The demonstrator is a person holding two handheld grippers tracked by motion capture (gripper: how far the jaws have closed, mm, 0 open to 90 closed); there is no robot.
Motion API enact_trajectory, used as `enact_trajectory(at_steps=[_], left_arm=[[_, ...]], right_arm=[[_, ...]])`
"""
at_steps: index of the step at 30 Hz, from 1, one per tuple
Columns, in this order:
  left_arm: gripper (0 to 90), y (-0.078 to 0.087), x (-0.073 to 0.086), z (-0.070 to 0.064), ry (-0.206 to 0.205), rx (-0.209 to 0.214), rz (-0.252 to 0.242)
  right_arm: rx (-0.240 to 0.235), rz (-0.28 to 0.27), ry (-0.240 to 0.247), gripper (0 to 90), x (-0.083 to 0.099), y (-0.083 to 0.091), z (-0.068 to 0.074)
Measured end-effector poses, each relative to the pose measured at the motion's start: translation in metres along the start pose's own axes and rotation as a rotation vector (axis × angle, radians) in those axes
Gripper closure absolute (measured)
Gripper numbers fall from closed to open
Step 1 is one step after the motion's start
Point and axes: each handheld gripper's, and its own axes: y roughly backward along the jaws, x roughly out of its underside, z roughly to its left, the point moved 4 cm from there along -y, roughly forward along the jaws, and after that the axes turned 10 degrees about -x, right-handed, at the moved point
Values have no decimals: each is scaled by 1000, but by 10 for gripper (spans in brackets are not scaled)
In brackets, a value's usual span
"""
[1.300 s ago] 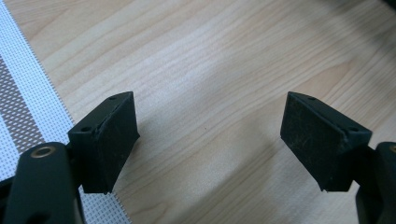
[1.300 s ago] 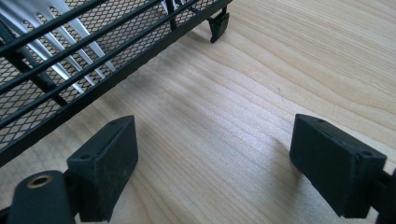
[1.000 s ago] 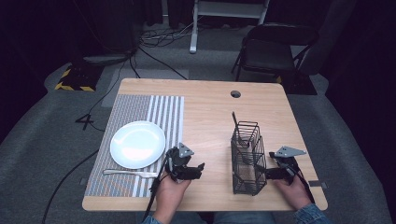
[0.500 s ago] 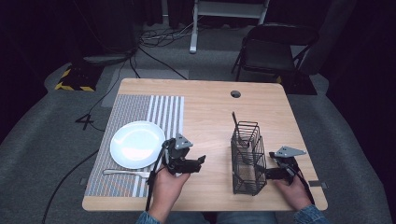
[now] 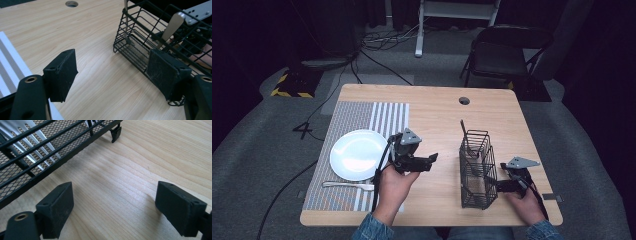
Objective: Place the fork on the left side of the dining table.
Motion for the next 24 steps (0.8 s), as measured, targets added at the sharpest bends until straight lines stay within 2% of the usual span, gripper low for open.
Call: enact_trajectory(at_steps=[6, 8, 11, 14, 21, 24], left_arm=[[255, -6, -15, -2, -26, 13, -11], [263, -9, -27, -2, -28, 13, -46], [267, -13, -42, -4, -26, 29, -61], [277, -17, -54, -5, -21, 26, -75], [283, -31, -67, -11, -18, 40, -87], [286, -45, -71, -15, -9, 39, -106]], right_arm=[[6, 0, -5, 153, 0, 0, 0], [8, -1, -6, 153, 0, 0, 0], [9, 0, -8, 153, 0, 0, 0], [11, -1, -8, 153, 0, 0, 1], [12, -2, -9, 153, 0, 0, 1], [13, -2, -10, 153, 1, 1, 1]])
